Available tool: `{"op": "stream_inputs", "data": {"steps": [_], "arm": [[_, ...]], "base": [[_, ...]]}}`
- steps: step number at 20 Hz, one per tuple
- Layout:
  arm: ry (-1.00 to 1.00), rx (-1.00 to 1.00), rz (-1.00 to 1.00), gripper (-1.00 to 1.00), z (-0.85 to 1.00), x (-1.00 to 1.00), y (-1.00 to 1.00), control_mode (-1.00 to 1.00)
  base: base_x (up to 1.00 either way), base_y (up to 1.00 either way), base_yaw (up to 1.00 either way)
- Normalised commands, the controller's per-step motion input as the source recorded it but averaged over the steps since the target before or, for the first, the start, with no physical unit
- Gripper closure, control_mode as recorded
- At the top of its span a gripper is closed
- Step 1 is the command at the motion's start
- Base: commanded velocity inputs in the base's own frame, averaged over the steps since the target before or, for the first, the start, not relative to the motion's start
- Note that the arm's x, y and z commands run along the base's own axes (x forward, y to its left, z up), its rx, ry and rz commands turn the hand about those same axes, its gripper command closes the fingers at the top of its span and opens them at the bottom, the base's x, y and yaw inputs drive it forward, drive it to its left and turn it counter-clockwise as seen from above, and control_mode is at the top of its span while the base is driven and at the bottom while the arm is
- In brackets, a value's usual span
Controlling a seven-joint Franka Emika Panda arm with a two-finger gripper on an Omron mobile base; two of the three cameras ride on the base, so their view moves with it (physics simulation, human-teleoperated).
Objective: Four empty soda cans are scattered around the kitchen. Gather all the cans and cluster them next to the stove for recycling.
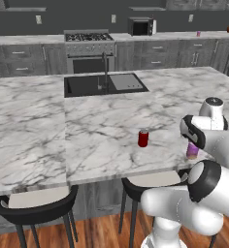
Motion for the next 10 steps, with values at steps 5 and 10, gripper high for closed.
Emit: {"op": "stream_inputs", "data": {"steps": [5,10], "arm": [[0.0,0.0,0.0,-1.0,-0.23,0.13,-0.08,-1.0],[0.0,0.0,0.0,-1.0,-0.26,0.09,-0.01,-1.0]], "base": [[0.0,0.0,0.0],[0.0,0.0,0.0]]}}
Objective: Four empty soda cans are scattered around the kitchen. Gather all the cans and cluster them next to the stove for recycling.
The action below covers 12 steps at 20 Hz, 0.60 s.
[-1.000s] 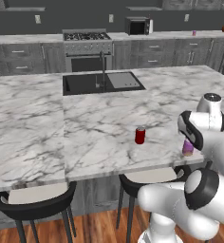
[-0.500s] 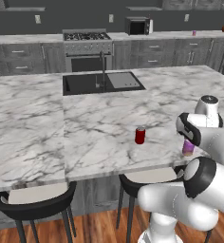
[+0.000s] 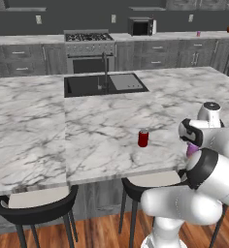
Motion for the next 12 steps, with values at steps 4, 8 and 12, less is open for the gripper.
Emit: {"op": "stream_inputs", "data": {"steps": [4,8,12], "arm": [[0.0,0.0,0.0,-1.0,-0.23,0.05,0.0,-1.0],[0.0,0.01,0.0,-1.0,-0.12,0.04,-0.02,-1.0],[0.0,0.01,0.0,-1.0,-0.08,0.14,-0.05,-1.0]], "base": [[0.0,0.0,0.0],[0.0,0.0,0.0],[0.0,0.0,0.0]]}}
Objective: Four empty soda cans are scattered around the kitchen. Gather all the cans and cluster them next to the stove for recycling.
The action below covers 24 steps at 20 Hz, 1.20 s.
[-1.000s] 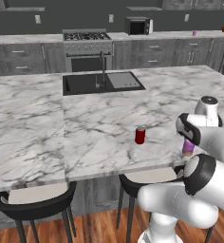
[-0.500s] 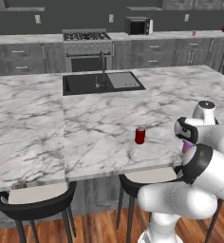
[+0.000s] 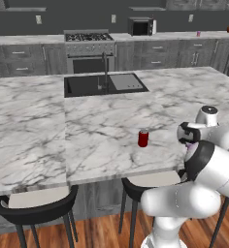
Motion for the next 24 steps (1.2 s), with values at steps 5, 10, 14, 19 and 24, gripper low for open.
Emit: {"op": "stream_inputs", "data": {"steps": [5,10,14,19,24], "arm": [[0.0,0.0,0.0,-1.0,-0.07,0.22,-0.03,-1.0],[0.0,0.0,0.0,-1.0,-0.13,0.13,-0.05,-1.0],[0.01,0.0,0.0,-1.0,-0.21,0.07,-0.06,-1.0],[0.01,0.0,0.0,-1.0,-0.21,0.02,-0.04,-1.0],[0.01,0.0,0.0,1.0,-0.1,0.0,0.0,-1.0]], "base": [[0.0,0.0,0.0],[0.0,0.0,0.0],[0.0,0.0,0.0],[0.0,0.0,0.0],[0.0,0.0,0.0]]}}
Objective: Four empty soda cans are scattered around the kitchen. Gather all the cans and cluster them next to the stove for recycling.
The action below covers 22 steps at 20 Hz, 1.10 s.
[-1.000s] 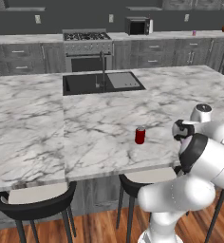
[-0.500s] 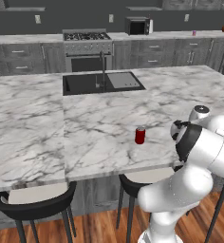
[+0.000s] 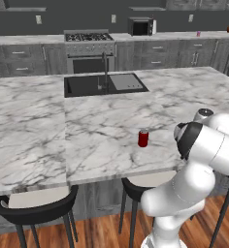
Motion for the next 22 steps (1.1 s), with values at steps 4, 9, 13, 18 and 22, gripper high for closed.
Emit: {"op": "stream_inputs", "data": {"steps": [4,9,13,18,22], "arm": [[0.0,0.0,0.0,1.0,0.12,0.0,-0.02,-1.0],[0.0,0.0,0.0,1.0,0.72,-0.14,-0.01,-1.0],[0.0,0.0,0.0,1.0,0.78,-0.43,0.0,-1.0],[0.0,0.0,0.0,1.0,0.66,-0.64,0.05,-1.0],[0.0,0.0,0.03,1.0,0.46,-0.76,0.35,-1.0]], "base": [[0.0,0.0,0.0],[0.0,0.0,0.0],[0.0,0.0,0.0],[0.0,0.0,0.0],[0.0,0.0,0.0]]}}
